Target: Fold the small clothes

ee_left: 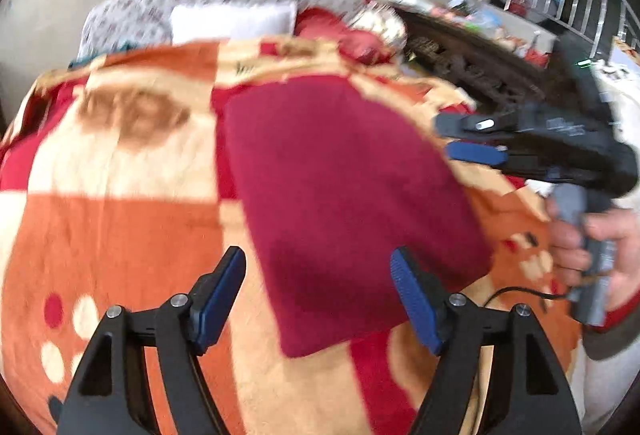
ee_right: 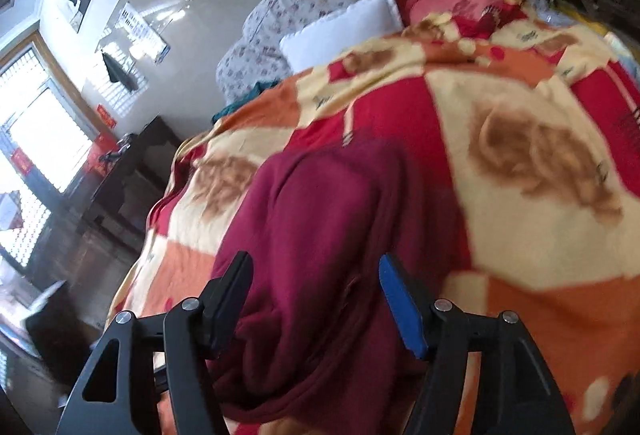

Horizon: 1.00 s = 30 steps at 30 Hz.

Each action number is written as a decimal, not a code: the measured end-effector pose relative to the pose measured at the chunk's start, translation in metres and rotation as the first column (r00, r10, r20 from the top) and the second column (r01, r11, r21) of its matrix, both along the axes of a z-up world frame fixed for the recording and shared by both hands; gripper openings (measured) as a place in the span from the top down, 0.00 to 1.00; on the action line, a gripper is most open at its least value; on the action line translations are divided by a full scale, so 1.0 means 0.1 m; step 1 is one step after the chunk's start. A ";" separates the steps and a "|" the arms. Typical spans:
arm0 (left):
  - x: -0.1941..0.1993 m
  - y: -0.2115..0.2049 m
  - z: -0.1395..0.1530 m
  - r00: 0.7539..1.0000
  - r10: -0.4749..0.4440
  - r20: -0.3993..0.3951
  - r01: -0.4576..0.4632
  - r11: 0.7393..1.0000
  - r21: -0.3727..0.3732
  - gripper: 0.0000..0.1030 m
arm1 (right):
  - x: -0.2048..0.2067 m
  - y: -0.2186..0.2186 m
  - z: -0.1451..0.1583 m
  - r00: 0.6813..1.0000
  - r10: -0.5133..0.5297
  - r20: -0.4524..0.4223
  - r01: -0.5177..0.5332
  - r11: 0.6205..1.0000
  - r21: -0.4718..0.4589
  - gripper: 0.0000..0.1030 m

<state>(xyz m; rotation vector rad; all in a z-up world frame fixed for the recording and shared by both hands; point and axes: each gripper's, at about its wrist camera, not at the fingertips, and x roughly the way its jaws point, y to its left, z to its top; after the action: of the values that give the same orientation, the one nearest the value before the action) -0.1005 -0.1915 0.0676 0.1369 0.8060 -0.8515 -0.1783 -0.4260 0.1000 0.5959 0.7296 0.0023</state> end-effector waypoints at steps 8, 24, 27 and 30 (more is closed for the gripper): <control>-0.25 -0.12 -0.21 0.996 -0.055 0.063 0.051 0.997 0.061 0.28 | 0.01 0.14 -0.26 0.999 -0.024 -0.041 0.026 0.998 0.057 0.15; -0.42 -0.10 -0.19 0.985 -0.131 0.112 0.120 0.988 0.101 0.25 | 0.00 0.16 -0.11 0.995 -0.097 -0.033 0.084 0.954 -0.288 0.80; -0.43 -0.14 -0.24 0.983 -0.132 0.125 0.114 0.983 0.142 0.25 | -0.04 0.01 -0.24 0.995 -0.097 -0.038 0.088 0.977 -0.193 0.71; -0.41 -0.07 -0.20 0.986 -0.117 0.117 0.102 0.986 0.129 0.25 | -0.27 0.04 0.01 0.992 -0.123 0.008 0.121 0.967 -0.224 0.67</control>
<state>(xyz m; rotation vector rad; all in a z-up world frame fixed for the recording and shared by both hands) -0.1419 -0.1984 0.0475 0.3426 0.7382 -0.8883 -0.2052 -0.4220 0.1006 0.4239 0.6870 -0.1940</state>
